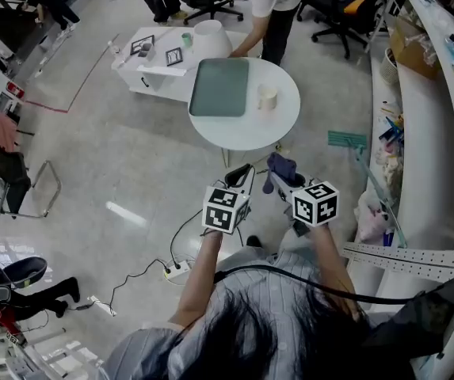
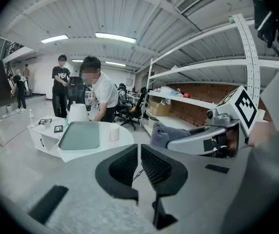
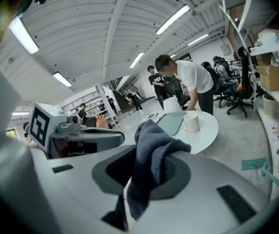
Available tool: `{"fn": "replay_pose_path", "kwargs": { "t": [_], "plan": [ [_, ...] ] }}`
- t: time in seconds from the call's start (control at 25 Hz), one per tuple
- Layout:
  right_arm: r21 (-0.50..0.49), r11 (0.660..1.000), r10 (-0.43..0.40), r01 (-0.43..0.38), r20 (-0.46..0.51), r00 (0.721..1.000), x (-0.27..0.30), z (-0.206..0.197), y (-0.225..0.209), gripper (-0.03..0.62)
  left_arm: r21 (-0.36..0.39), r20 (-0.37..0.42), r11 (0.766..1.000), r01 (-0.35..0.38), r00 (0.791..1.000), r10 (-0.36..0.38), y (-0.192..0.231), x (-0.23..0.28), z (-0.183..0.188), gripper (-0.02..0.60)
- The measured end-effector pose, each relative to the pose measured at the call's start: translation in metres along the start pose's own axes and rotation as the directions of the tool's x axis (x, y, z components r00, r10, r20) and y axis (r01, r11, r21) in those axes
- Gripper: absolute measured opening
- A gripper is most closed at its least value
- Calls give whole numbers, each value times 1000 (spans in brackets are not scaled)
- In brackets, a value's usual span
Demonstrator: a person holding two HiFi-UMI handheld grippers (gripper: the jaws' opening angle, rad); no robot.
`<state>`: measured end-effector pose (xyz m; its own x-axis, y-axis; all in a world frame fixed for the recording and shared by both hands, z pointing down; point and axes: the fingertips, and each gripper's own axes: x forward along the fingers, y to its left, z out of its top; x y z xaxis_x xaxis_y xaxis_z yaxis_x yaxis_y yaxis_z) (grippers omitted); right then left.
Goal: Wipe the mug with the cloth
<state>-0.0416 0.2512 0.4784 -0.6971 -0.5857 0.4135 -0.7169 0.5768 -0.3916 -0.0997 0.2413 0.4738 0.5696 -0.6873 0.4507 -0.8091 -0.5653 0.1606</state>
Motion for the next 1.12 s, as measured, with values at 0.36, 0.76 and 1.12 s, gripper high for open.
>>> {"fn": "replay_pose_path", "kwargs": {
  "t": [0.36,0.76,1.12],
  "plan": [
    [10,1000,-15,16,-33,999,10,-5,-2,80,-26,-12,999,27,1000,-27,9,7,-6,20],
    [46,999,5,-1,-73,997,44,4,-37,80,-47,-57,999,26,998,-29,34,47,-7,20],
    [41,998,63,-58,-139,988,75,26,-96,80,-87,-107,996,-38,994,28,59,111,8,20]
  ]
}}
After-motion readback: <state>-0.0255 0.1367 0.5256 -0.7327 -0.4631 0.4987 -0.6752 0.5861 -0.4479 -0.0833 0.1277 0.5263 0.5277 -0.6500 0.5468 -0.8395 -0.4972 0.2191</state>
